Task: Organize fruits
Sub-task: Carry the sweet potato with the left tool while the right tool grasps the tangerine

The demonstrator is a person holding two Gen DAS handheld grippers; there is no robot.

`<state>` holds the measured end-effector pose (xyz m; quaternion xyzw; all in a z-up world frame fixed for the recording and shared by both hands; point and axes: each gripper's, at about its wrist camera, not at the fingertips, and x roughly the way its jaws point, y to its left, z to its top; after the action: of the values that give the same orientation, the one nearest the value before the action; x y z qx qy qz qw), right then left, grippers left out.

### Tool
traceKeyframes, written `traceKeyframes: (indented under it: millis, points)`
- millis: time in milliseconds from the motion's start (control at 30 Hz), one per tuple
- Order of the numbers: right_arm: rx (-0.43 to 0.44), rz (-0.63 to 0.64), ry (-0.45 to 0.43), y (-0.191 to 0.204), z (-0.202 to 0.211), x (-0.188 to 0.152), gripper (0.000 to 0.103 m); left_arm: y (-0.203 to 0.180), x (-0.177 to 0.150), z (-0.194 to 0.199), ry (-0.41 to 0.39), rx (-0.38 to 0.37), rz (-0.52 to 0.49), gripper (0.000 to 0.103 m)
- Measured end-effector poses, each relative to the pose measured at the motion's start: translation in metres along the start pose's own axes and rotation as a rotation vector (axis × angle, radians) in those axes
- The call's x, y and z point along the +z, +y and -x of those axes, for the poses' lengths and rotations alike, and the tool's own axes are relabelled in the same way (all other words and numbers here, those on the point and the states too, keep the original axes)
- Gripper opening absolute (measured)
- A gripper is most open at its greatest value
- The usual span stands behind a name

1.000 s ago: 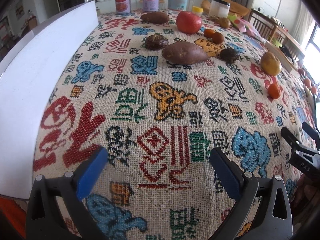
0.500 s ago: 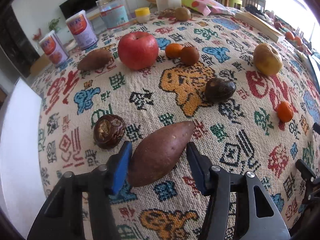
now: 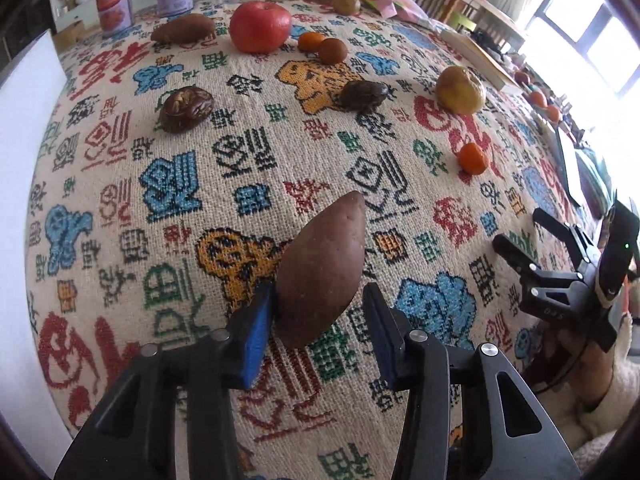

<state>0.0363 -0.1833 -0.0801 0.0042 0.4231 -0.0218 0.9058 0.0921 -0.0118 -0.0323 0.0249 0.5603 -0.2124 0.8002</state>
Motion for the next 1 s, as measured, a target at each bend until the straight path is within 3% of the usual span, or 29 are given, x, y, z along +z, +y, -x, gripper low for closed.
traceKeyframes:
  millis: [200, 267, 367, 400, 433, 467, 567, 667, 767, 800, 867, 1000]
  points:
    - [0.005, -0.007, 0.002, -0.002, 0.000, 0.000, 0.103, -0.011, 0.010, -0.009, 0.002, 0.045, -0.076, 0.055]
    - [0.014, -0.018, 0.006, -0.004, 0.000, 0.000, 0.103, -0.015, 0.015, -0.008, 0.002, 0.031, -0.094, 0.064]
    - [0.016, -0.023, 0.007, -0.004, 0.000, -0.001, 0.103, -0.020, 0.024, -0.011, 0.015, 0.025, -0.117, 0.067]
    - [0.016, -0.023, 0.007, -0.005, 0.000, -0.001, 0.103, -0.022, 0.026, -0.014, 0.026, 0.034, -0.125, 0.066]
    - [0.016, -0.024, 0.008, -0.005, 0.000, -0.001, 0.103, -0.023, 0.028, -0.018, 0.034, 0.049, -0.132, 0.051]
    - [0.017, -0.025, 0.010, -0.005, -0.001, -0.001, 0.103, -0.022, 0.027, -0.021, 0.043, 0.053, -0.135, 0.041]
    - [0.050, -0.045, 0.016, -0.011, 0.000, 0.002, 0.103, -0.022, 0.023, -0.018, 0.000, 0.088, -0.102, 0.041]
    - [0.209, -0.170, -0.002, -0.037, 0.008, 0.008, 0.103, -0.015, 0.008, -0.006, -0.064, 0.075, -0.030, 0.041]
    - [0.277, -0.199, 0.016, -0.044, 0.004, 0.027, 0.102, -0.004, -0.007, 0.010, -0.122, 0.051, 0.057, 0.041]
    - [0.298, -0.179, 0.027, -0.039, 0.001, 0.037, 0.101, -0.002, -0.010, 0.016, -0.143, 0.055, 0.080, 0.041]
    - [0.320, -0.114, 0.051, -0.022, -0.007, 0.059, 0.087, 0.004, -0.016, 0.032, -0.186, 0.053, 0.119, 0.041]
    - [0.232, -0.012, 0.132, 0.004, -0.041, 0.082, 0.065, 0.014, -0.027, 0.073, -0.277, 0.039, 0.185, 0.041]
